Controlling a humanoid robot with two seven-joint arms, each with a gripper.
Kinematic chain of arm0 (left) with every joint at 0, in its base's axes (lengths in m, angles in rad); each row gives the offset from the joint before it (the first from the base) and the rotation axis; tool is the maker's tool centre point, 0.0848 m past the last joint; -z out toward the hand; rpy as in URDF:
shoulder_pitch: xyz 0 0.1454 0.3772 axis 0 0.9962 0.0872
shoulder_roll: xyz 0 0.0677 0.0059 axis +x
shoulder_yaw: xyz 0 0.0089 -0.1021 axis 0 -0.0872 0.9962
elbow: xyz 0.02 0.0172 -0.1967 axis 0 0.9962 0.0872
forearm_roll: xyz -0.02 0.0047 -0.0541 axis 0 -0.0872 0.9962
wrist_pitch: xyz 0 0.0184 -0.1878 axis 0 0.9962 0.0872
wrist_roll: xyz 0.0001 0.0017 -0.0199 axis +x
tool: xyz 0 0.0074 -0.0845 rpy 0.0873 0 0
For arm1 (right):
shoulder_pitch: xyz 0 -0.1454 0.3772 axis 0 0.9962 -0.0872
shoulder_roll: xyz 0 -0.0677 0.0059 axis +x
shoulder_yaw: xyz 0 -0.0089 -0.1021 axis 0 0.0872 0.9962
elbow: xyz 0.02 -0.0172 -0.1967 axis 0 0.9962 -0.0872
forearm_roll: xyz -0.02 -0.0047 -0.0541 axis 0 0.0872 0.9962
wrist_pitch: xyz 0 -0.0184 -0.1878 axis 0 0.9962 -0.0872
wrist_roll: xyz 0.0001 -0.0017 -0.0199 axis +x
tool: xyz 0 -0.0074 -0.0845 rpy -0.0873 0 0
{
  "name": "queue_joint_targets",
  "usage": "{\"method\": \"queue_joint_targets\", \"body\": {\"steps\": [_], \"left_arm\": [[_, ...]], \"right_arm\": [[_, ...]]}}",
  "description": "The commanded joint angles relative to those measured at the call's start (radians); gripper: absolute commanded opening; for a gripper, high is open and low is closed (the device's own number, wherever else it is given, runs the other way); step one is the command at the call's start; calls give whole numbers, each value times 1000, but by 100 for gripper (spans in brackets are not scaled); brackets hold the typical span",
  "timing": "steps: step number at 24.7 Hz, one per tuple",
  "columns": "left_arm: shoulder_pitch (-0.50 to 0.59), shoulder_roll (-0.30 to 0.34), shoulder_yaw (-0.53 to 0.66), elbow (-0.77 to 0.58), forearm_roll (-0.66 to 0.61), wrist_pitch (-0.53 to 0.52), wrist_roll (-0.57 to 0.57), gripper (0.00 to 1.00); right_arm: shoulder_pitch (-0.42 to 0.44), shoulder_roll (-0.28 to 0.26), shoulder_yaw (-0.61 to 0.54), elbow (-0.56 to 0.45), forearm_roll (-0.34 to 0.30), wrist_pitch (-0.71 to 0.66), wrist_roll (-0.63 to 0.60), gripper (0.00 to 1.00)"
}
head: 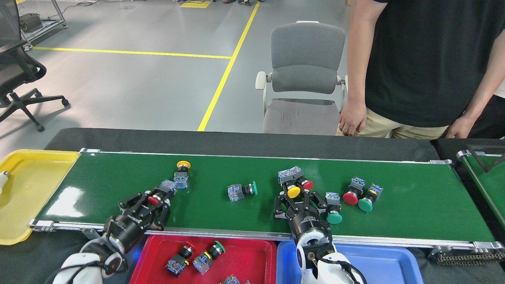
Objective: Pick switch part from conveyor to tray
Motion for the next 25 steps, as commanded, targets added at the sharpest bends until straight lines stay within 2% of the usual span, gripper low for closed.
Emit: {"method": "queue_joint_targets", "body": {"steps": [1, 3, 4, 5, 6, 7, 11, 13, 16, 20, 23, 25], "left_arm": [[91, 14, 4, -177, 5, -73, -15, 14], [216, 8, 4, -328, 1, -119, -58, 48], [273, -2, 2, -394, -1, -121, -87, 81], [307, -15, -7, -430, -1, -101, -103, 100], [321, -27, -12, -439, -1, -67, -104, 100], [321, -39, -21, -437, -4, -21, -107, 100], [286, -41, 7, -421, 7, 112, -107, 100], [289, -41, 94, -387, 28, 188, -106, 100], [279, -32, 208, -313, 139, 286, -107, 100], [267, -18, 329, -195, 157, 278, -107, 100], [270, -4, 341, -177, 157, 274, -109, 100], [272, -4, 341, -180, 157, 274, -109, 100]], "right_arm": [[35, -31, 44, -103, 2, -68, 1, 2], [79, -61, 111, -186, 7, -90, 4, 2], [99, -81, 160, -224, 7, -105, 1, 5], [116, -100, 203, -256, 13, -114, -9, 34], [130, -109, 226, -273, 19, -116, -24, 82], [143, -109, 239, -287, 27, -120, -42, 100], [153, -109, 246, -292, 34, -139, -46, 100], [156, -109, 243, -293, 34, -136, -46, 100], [160, -112, 203, -296, 33, -123, -44, 100], [219, -106, 45, -355, 31, -13, -47, 100], [268, -104, -76, -361, 31, 114, -53, 100], [332, -106, -149, -373, 30, 203, -79, 100]]}}
